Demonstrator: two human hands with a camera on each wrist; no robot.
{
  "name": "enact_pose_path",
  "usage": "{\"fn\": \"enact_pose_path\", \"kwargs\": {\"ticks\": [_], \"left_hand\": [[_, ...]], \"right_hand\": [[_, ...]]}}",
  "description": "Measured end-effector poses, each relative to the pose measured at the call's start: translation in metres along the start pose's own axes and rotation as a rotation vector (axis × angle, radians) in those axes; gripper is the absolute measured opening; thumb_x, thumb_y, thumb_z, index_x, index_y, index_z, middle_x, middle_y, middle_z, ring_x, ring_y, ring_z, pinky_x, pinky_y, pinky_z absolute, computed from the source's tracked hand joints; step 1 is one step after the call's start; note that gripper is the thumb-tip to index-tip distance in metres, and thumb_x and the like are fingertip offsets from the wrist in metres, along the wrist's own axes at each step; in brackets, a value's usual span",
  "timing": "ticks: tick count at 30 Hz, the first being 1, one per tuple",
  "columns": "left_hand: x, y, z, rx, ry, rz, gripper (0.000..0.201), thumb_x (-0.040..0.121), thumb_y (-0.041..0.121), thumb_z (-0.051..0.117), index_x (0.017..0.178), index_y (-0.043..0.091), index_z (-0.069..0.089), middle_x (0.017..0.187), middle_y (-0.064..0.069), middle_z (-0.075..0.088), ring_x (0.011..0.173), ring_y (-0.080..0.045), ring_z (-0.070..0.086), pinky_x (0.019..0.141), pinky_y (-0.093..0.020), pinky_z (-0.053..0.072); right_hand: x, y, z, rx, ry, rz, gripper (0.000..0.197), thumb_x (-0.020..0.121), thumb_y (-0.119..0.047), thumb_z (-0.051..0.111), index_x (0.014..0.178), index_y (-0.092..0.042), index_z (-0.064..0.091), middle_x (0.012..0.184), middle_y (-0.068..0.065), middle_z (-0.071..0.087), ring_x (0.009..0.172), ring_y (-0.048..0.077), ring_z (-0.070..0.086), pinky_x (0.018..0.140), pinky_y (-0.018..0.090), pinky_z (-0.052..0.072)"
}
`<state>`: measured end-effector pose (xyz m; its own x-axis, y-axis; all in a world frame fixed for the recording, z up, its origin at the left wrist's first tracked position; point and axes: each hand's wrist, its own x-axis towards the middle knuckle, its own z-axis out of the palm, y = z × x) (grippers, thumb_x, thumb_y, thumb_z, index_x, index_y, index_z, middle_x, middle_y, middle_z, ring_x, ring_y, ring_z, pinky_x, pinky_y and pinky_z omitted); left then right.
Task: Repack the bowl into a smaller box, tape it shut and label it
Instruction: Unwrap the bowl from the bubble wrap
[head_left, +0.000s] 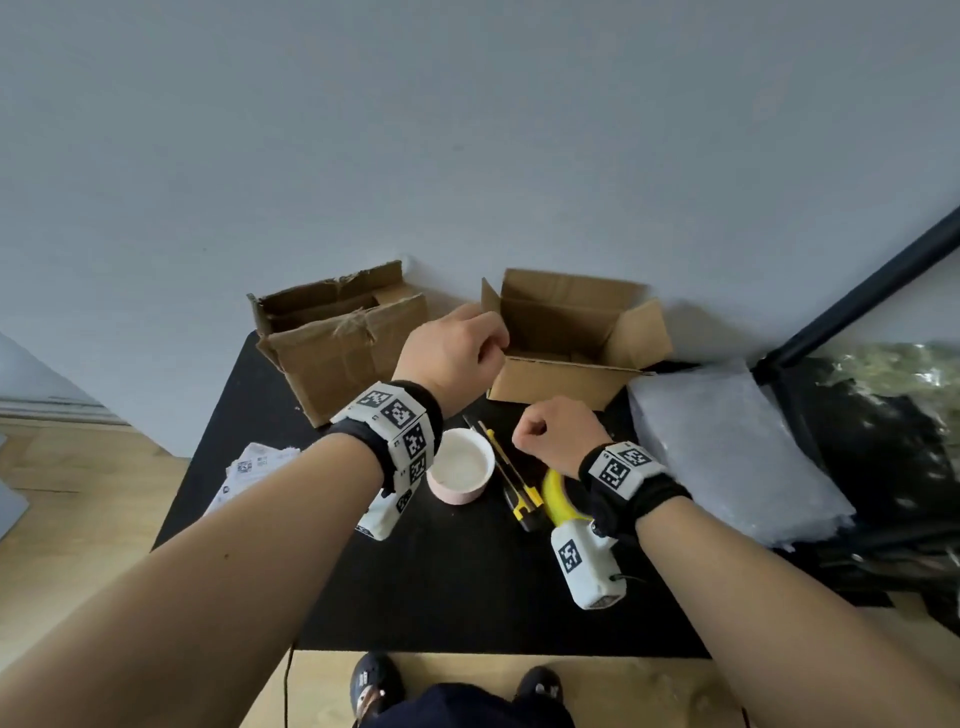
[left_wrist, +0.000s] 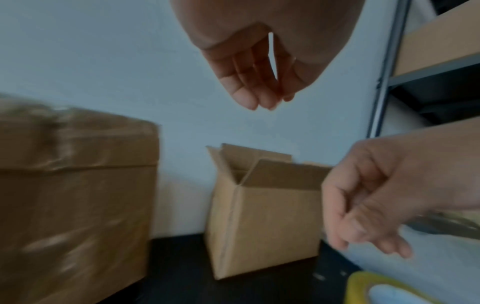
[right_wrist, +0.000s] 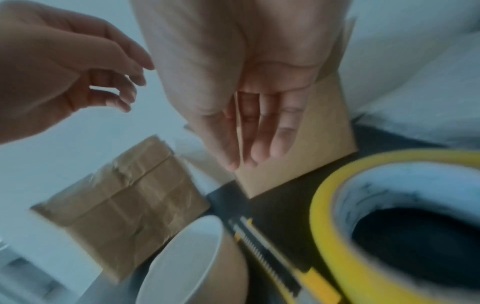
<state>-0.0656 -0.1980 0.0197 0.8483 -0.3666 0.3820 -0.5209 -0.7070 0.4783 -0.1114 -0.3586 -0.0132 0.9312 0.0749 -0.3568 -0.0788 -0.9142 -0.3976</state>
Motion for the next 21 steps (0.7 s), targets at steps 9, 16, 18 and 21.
{"fn": "enact_pose_path", "kwargs": {"ticks": [9, 16, 18, 21], "left_hand": [[0.047, 0.121, 0.078, -0.004, -0.431, 0.148, 0.031, 0.09, 0.018, 0.05, 0.119, 0.016, 0.06, 0.12, -0.005, 0.054, 0.103, -0.025, 0.057, 0.086, -0.034, 0.047], [0.062, 0.172, 0.159, 0.101, -0.676, 0.231, 0.046, 0.094, 0.029, 0.049, 0.14, 0.022, 0.042, 0.145, -0.001, 0.039, 0.133, -0.02, 0.036, 0.11, -0.033, 0.031], [0.064, 0.181, 0.179, 0.16, -0.729, 0.23, 0.05, 0.095, 0.031, 0.049, 0.143, 0.023, 0.038, 0.148, -0.003, 0.035, 0.136, -0.022, 0.033, 0.112, -0.037, 0.028], [0.063, 0.186, 0.202, 0.218, -0.824, 0.182, 0.054, 0.094, 0.033, 0.05, 0.145, 0.023, 0.033, 0.151, -0.004, 0.029, 0.137, -0.024, 0.03, 0.112, -0.04, 0.028]], "right_hand": [[-0.038, 0.128, -0.065, 0.123, 0.322, 0.326, 0.025, 0.086, -0.017, 0.054, 0.064, -0.013, 0.065, 0.078, 0.007, 0.068, 0.08, 0.026, 0.061, 0.07, 0.033, 0.047], [-0.073, 0.237, -0.079, 0.203, 0.181, 0.61, 0.041, 0.084, -0.017, 0.063, 0.125, -0.02, 0.06, 0.133, 0.006, 0.056, 0.12, 0.028, 0.053, 0.099, 0.034, 0.046], [-0.077, 0.257, -0.079, 0.224, 0.094, 0.613, 0.064, 0.079, -0.017, 0.07, 0.139, -0.019, 0.046, 0.143, 0.007, 0.046, 0.128, 0.027, 0.047, 0.103, 0.035, 0.043], [-0.078, 0.27, -0.076, 0.151, -0.125, 0.533, 0.09, 0.075, -0.005, 0.072, 0.15, -0.022, 0.025, 0.154, 0.01, 0.025, 0.14, 0.027, 0.031, 0.107, 0.034, 0.039]]}}
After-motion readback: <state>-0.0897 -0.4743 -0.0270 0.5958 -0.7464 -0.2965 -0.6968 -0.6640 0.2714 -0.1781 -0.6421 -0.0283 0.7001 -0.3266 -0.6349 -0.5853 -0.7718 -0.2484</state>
